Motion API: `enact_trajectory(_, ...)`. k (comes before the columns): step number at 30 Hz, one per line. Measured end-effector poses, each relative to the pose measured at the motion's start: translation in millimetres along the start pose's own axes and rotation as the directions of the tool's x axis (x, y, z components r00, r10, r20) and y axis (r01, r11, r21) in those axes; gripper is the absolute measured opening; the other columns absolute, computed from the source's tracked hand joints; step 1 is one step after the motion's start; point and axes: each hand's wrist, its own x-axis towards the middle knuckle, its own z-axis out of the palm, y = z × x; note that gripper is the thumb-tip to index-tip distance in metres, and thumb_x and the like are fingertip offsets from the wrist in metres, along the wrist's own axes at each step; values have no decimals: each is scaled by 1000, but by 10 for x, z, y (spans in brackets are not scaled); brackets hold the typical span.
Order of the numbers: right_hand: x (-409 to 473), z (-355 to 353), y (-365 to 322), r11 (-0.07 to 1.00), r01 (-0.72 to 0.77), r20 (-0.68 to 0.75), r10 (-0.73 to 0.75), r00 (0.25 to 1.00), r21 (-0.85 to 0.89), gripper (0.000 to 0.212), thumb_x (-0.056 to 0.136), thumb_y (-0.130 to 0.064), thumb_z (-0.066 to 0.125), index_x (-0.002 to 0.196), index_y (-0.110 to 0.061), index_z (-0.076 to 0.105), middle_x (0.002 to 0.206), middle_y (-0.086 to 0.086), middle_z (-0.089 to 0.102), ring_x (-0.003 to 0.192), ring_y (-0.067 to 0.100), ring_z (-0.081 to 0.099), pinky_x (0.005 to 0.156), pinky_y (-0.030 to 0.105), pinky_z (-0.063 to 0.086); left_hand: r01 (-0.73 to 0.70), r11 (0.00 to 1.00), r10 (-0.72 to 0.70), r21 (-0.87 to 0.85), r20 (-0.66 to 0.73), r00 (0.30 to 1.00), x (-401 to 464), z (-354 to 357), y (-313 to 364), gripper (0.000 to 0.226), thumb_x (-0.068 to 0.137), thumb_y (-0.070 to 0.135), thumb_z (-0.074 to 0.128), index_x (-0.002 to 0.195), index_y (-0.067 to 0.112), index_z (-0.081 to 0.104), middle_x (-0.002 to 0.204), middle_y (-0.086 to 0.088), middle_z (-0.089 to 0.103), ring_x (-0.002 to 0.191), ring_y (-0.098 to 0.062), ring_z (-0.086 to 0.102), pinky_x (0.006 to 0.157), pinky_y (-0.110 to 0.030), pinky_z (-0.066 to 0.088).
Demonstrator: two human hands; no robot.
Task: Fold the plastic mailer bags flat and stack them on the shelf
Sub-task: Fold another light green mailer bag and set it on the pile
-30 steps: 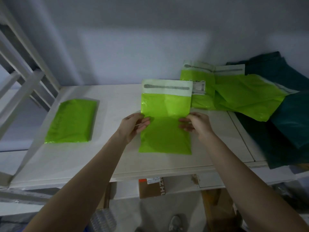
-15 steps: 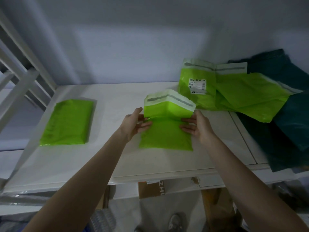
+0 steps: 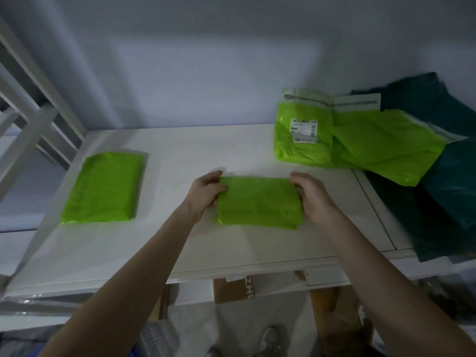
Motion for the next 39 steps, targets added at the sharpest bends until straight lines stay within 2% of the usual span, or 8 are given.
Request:
enact_trajectory(3,8,-27,43,972,73,-47,-86,995,-224,36,80,-7,66,114,-16,56,104,12,60,90,25,61,70,29,47,-25,1000,25,6,20,999,-14,-3,10,47,89,1,55,134,13,47,116,-7,58,84,-16,58,71,-26,47)
enact_trajectory(8,-143,-40,23,892,36,-33,-57,998,-451,55,77,-22,74,121,-20,42,94,2,58,89,22,61,72,28,49,-48,992,45,114,32,998,-34,-8,9,52,88,7,58,135,24,43,125,-3,55,95,-19,60,71,-26,49)
enact_trajectory(12,-302,9,60,951,-14,9,18,1000,-309,50,78,-3,71,117,-16,41,105,10,57,74,17,60,49,30,54,-84,973,87,214,-3,996,-54,13,9,56,88,13,61,136,22,35,117,-3,51,94,-18,58,74,-25,48)
enact_trajectory(17,-370,49,136,954,23,-36,-36,999,-299,58,76,-1,71,124,-13,41,109,12,55,84,24,61,60,35,56,-52,929,105,367,-126,987,-94,-14,-22,51,86,36,62,128,17,39,100,-1,57,98,-23,59,93,-39,49)
enact_trajectory(22,-384,34,232,906,87,-64,-124,990,-414,60,71,-11,76,120,-22,42,110,11,60,89,27,65,69,39,58,-32,931,68,364,-88,994,-214,-104,-102,42,86,35,61,120,18,43,88,-3,61,80,-22,62,84,-38,53)
enact_trajectory(28,-385,6,329,894,151,-75,-201,977,-421,50,71,-12,77,106,-26,44,106,16,65,84,29,67,64,38,58,-167,897,221,409,-88,971,-262,-102,-184,28,86,26,65,111,25,51,87,-1,61,66,-21,59,67,-35,51)
enact_trajectory(32,-424,17,342,827,203,-65,-277,959,-523,57,72,-17,77,119,-19,44,98,8,63,86,24,63,77,32,51,-200,857,276,475,-96,956,-267,-101,-191,20,88,28,63,105,28,54,83,4,60,67,-21,58,65,-33,50)
enact_trajectory(39,-504,51,370,764,299,-20,-378,926,-572,55,73,-15,76,118,-14,44,86,5,65,77,20,60,63,23,41,-210,779,321,591,-87,943,-261,-90,-216,19,90,28,60,109,23,59,92,0,60,79,-20,56,69,-27,43)
